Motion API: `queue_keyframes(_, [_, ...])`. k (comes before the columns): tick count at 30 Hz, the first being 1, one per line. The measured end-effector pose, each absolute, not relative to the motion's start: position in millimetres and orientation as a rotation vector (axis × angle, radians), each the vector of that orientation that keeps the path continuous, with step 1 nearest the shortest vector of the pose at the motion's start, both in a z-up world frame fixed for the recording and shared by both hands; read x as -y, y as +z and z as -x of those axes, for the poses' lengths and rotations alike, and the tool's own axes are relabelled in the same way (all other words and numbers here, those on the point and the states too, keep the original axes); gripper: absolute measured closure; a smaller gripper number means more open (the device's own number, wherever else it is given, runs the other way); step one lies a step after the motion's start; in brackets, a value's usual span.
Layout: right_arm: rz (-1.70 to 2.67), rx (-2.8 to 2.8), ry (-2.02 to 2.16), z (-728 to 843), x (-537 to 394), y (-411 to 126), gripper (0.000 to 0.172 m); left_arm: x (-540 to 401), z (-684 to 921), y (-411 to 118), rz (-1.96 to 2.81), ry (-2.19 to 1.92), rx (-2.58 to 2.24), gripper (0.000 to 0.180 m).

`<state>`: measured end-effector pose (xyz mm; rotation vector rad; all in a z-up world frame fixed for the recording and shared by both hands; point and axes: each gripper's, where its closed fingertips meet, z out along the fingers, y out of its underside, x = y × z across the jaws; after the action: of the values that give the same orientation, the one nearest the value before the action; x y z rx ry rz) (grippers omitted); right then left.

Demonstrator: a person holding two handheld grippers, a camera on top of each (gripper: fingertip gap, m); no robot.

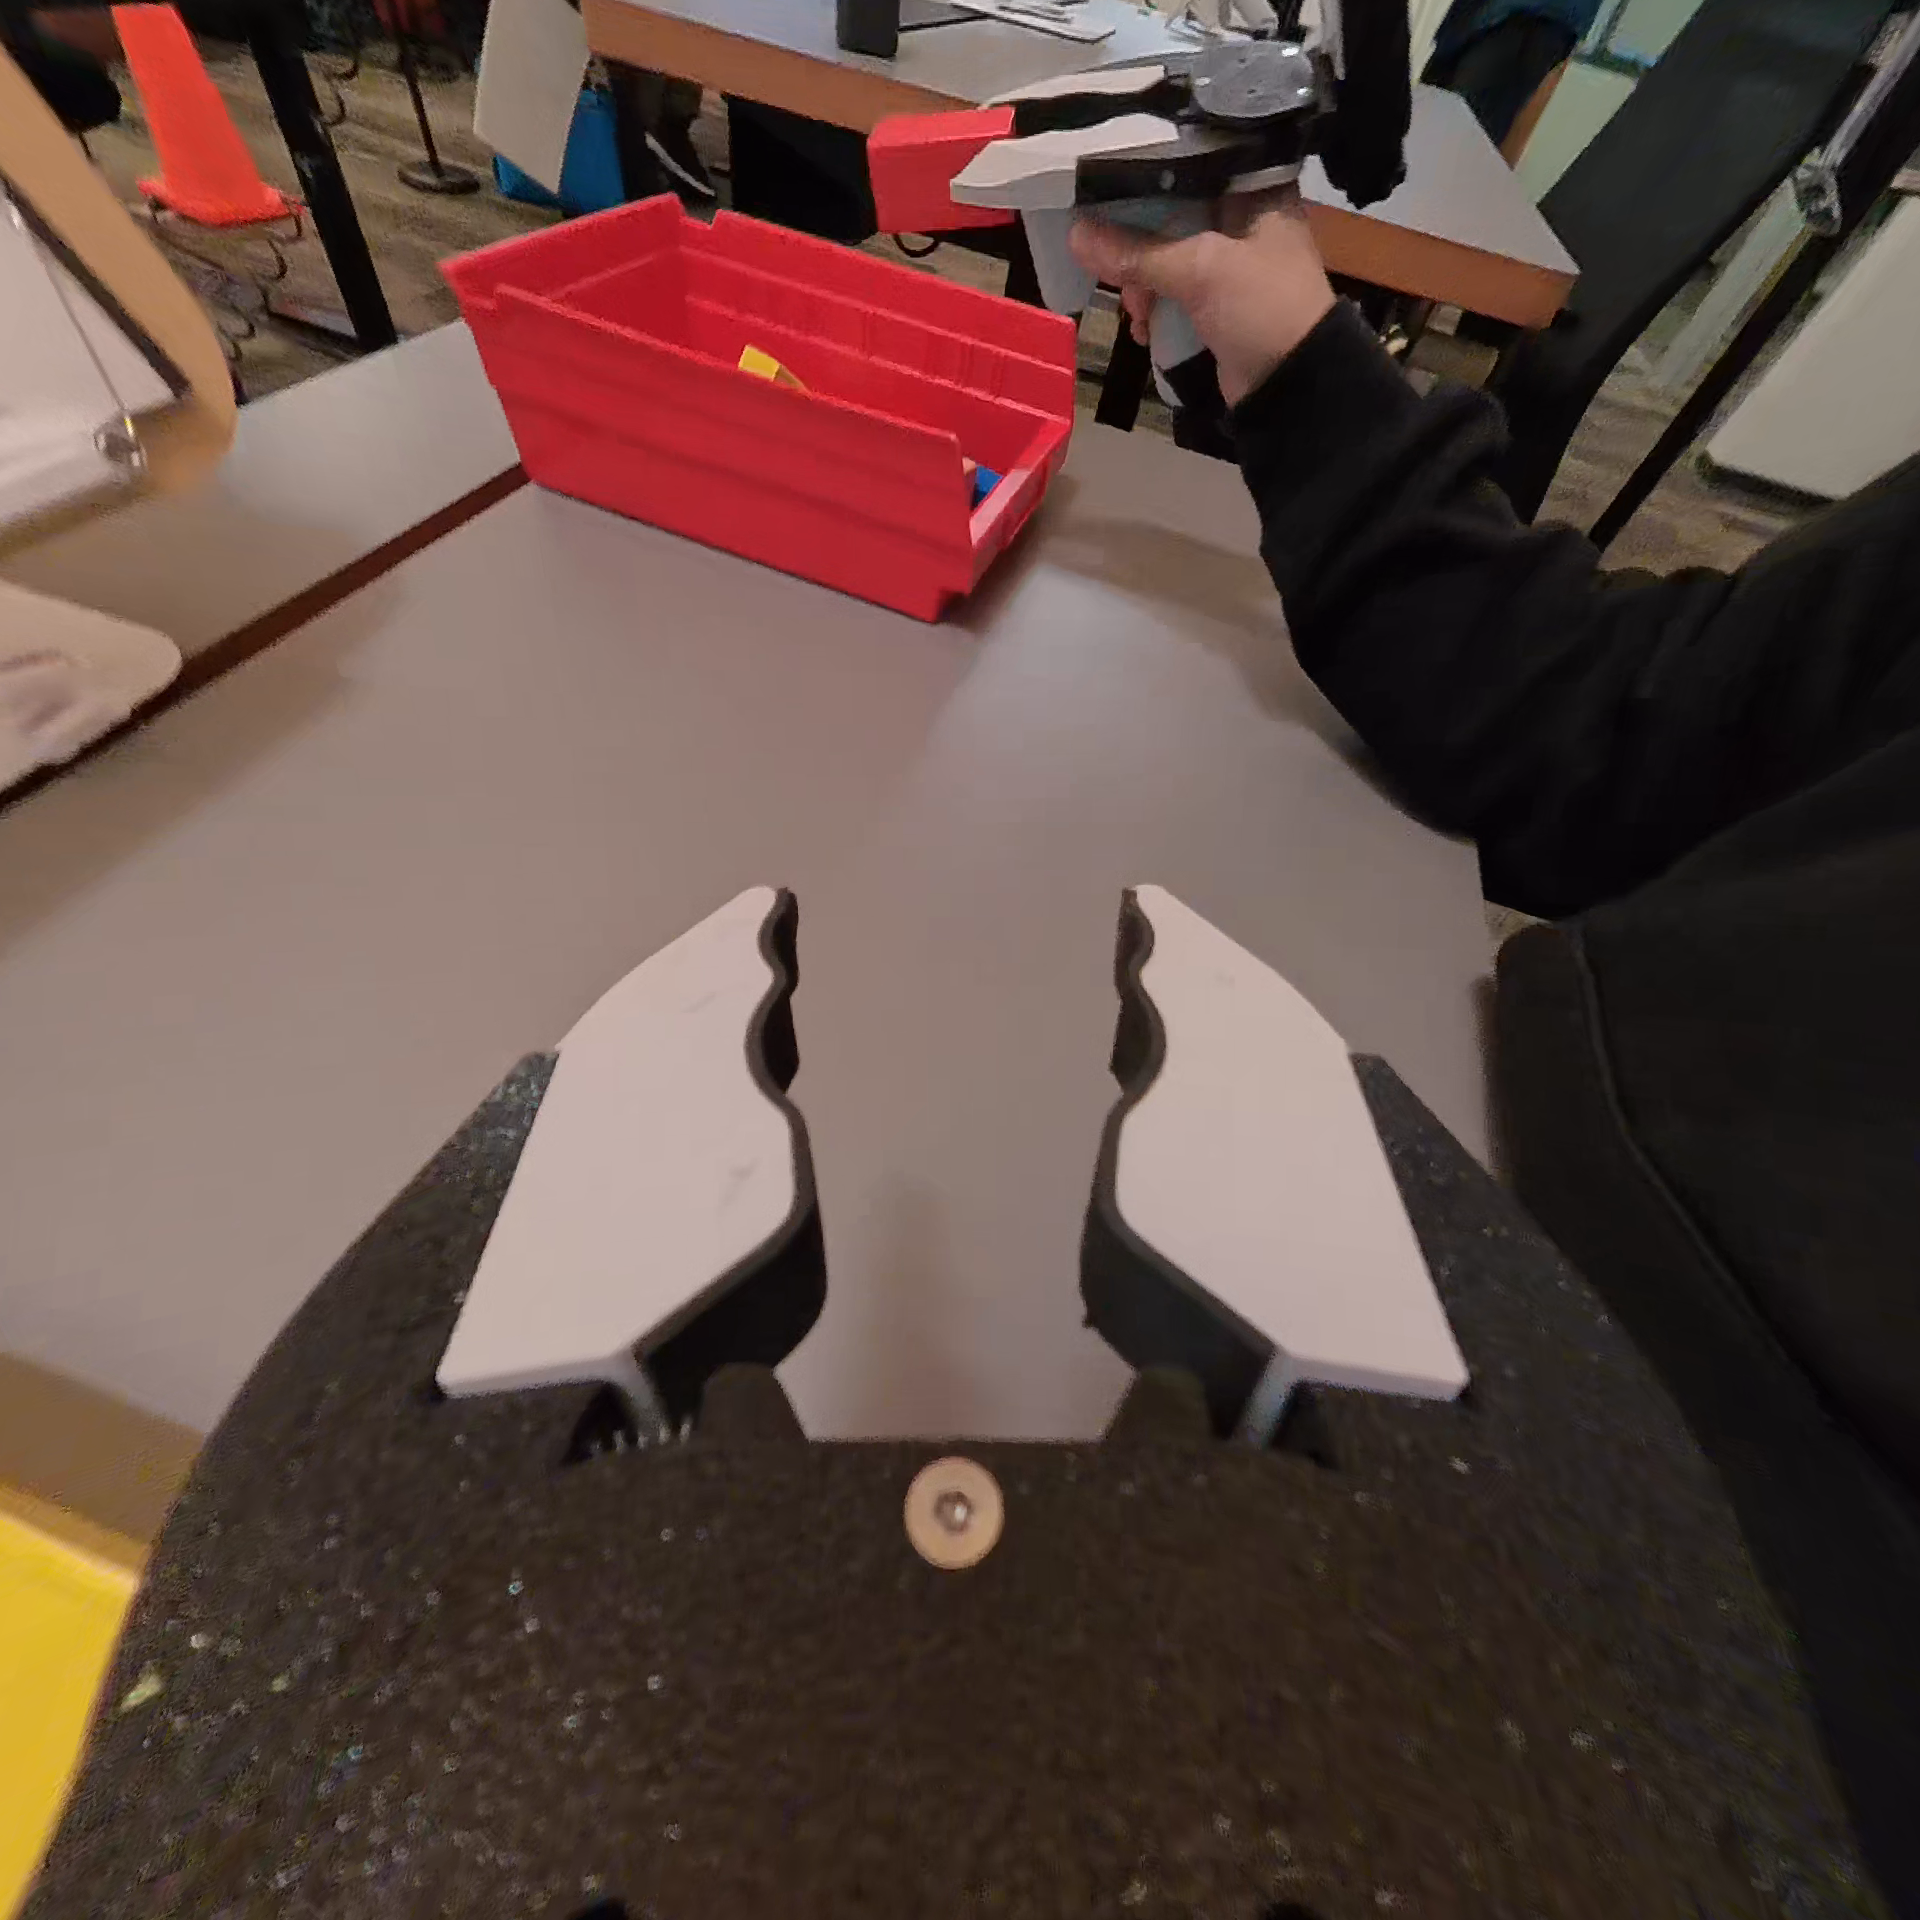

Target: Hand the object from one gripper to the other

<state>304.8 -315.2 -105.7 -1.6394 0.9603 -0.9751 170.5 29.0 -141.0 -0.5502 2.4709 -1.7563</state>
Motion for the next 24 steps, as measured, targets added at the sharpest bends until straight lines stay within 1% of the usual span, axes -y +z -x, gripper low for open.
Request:
queue_keyframes(3, [1.73, -1.132, -0.996, -328.8, 372.3, -135.4, 0.136, -44.0, -160.4, -154.7, 0.653, -1.795, -2.469, 0.123])
queue_keyframes(8, [1.946, -1.384, -0.844, -354.9, 417.5, -186.6, 0.136, -63.1, -154.6, -171.3, 0.796, -1.798, -2.456, 0.125])
queue_keyframes(13, [2.082, -1.472, -0.844, -369.2, 425.5, -204.0, 0.136, -69.2, -151.5, -178.9, 0.826, -1.805, -2.456, 0.128])
queue_keyframes(17, [2.109, -1.519, -0.922, -375.8, 430.9, -214.8, 0.134, -74.4, -156.7, -177.7, 0.831, -1.789, -2.429, 0.127])
queue_keyframes(18, [2.111, -1.521, -0.932, -375.5, 430.5, -216.3, 0.123, -77.8, -159.0, -176.2, 0.841, -1.78, -2.415, 0.127])
queue_keyframes(19, [2.094, -1.526, -0.957, -375.6, 430.6, -215.3, 0.106, -82.6, -161.9, -174.9, 0.856, -1.763, -2.399, 0.127])
queue_keyframes(20, [2.073, -1.521, -0.978, -374.5, 429.4, -212.7, 0.099, -89.2, -165.5, -173.6, 0.874, -1.735, -2.376, 0.126])
queue_keyframes(21, [2.058, -1.503, -0.984, -372.1, 425.6, -209.0, 0.098, -97.6, -169.9, -172.2, 0.894, -1.699, -2.349, 0.126])
queue_keyframes(24, [1.986, -1.468, -1.063, -360.2, 416.9, -188.0, 0.086, -134.0, -186.2, -169.7, 1.014, -1.536, -2.262, 0.126])
